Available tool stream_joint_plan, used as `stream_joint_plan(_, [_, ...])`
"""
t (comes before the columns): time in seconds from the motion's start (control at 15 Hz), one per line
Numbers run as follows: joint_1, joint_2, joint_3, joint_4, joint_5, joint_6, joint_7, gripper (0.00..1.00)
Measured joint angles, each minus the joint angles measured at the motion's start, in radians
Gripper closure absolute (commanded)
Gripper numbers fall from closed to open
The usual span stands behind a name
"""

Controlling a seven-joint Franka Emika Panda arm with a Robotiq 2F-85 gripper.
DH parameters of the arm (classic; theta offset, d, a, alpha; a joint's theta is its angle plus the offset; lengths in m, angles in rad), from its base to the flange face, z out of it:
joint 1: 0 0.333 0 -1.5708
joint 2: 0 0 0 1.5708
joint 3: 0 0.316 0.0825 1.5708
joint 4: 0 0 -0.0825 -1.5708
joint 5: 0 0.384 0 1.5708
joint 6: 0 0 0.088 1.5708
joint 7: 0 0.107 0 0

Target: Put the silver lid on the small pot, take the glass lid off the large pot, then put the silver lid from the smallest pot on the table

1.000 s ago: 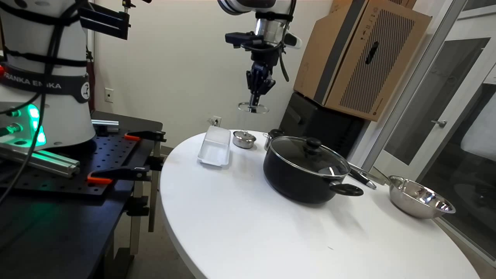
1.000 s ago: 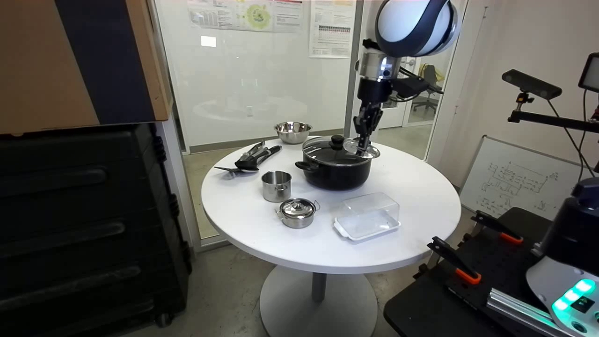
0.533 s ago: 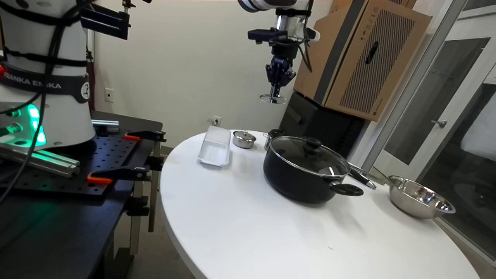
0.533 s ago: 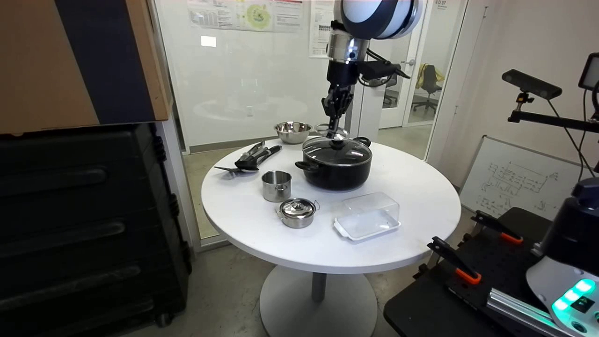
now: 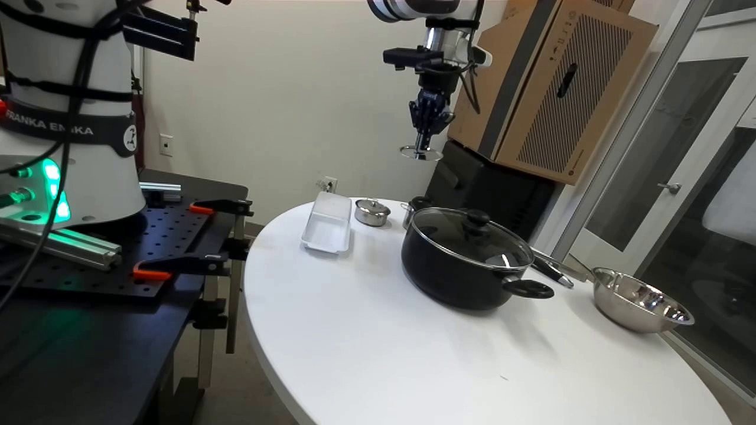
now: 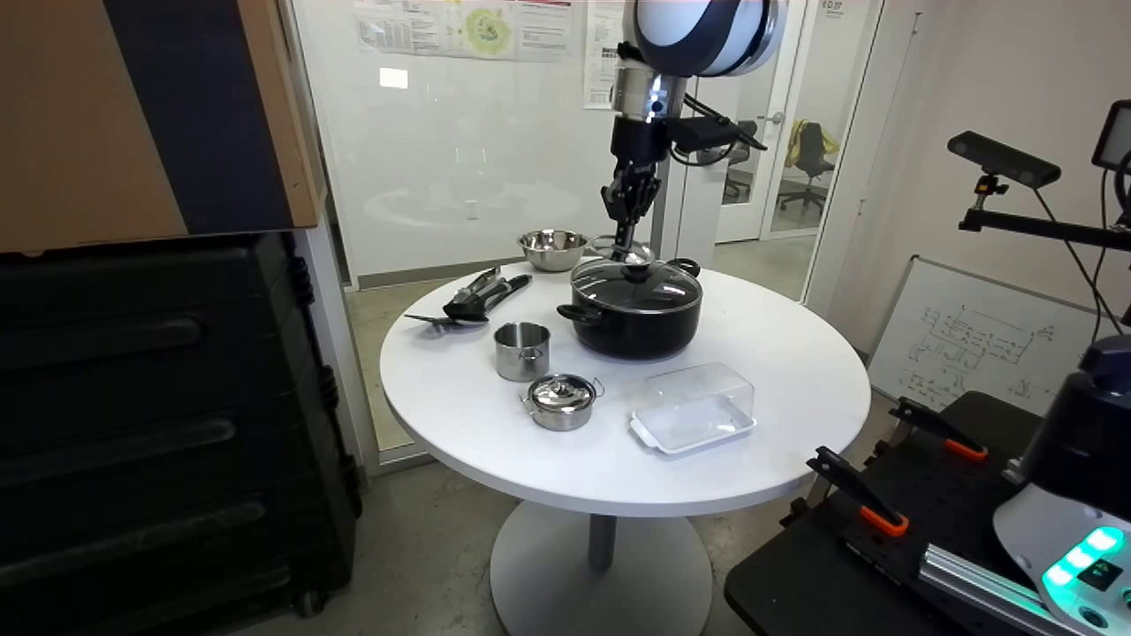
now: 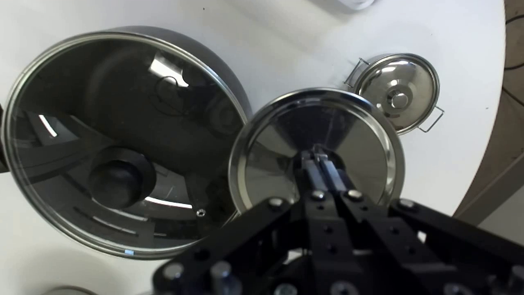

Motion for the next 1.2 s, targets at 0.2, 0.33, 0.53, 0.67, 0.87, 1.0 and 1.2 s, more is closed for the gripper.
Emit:
stream_joint_plan(0.2, [0.001, 0.022, 0.002, 0.001, 0.005, 0.001, 0.000, 1.00])
stream_joint_plan(0.33, [0.006, 0.047, 0.008, 0.010, 0.005, 0.001, 0.000, 1.00])
stream_joint_plan(0.53, [0.022, 0.092, 0.024, 0.041, 0.005, 0.003, 0.000, 1.00])
stream_joint_plan(0.67, [0.037, 0.123, 0.033, 0.073, 0.004, 0.004, 0.002, 1.00])
stream_joint_plan(0.87, [0.060, 0.179, 0.040, 0.130, -0.004, 0.003, 0.019, 1.00])
stream_joint_plan(1.0, [0.071, 0.225, 0.040, 0.172, -0.012, 0.001, 0.035, 1.00])
stream_joint_plan(1.2, [0.079, 0.305, 0.040, 0.238, -0.017, 0.000, 0.052, 1.00])
